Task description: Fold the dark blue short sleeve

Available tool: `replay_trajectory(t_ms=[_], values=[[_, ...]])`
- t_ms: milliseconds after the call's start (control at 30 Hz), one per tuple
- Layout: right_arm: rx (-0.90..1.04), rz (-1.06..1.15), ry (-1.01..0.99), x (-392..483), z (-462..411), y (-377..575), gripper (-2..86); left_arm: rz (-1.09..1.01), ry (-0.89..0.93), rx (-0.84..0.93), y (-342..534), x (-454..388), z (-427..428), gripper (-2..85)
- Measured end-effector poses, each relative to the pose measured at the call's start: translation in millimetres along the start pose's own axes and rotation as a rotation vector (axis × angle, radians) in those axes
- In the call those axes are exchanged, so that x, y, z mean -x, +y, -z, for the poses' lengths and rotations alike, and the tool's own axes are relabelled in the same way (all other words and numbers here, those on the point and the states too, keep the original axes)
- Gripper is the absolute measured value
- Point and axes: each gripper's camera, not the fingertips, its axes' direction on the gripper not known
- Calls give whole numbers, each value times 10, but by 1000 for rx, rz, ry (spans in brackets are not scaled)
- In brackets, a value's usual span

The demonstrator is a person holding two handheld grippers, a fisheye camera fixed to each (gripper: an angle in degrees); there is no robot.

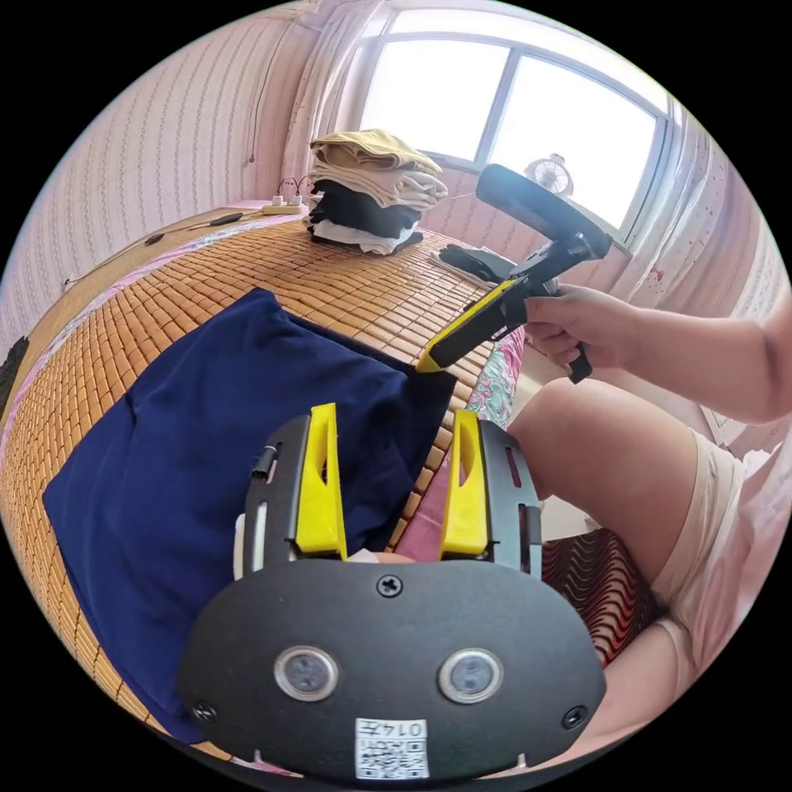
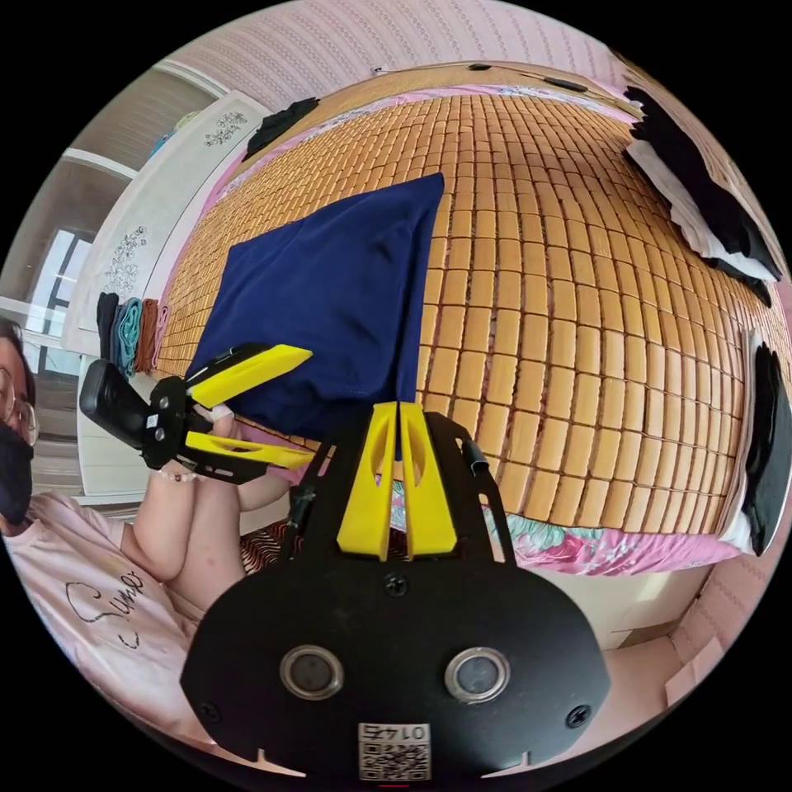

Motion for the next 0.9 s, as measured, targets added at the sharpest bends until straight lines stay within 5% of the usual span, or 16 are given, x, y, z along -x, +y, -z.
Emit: replay_trajectory(t_ms=[267,400,633,900], values=[[-30,-16,-502,-822,27,529,2,19,-15,26,-96,-226,-163,123],[-21,-2,-447,-1036,-12,705,13,48,-65,58,-63,-236,-139,5],[-136,-268,-524,-2010,-315,956,144,-4,-12,13,17,-292,41,-4],[-319,-316,-687,-2232,-669,656,106,-48,41,-58,72,-275,313,-4]])
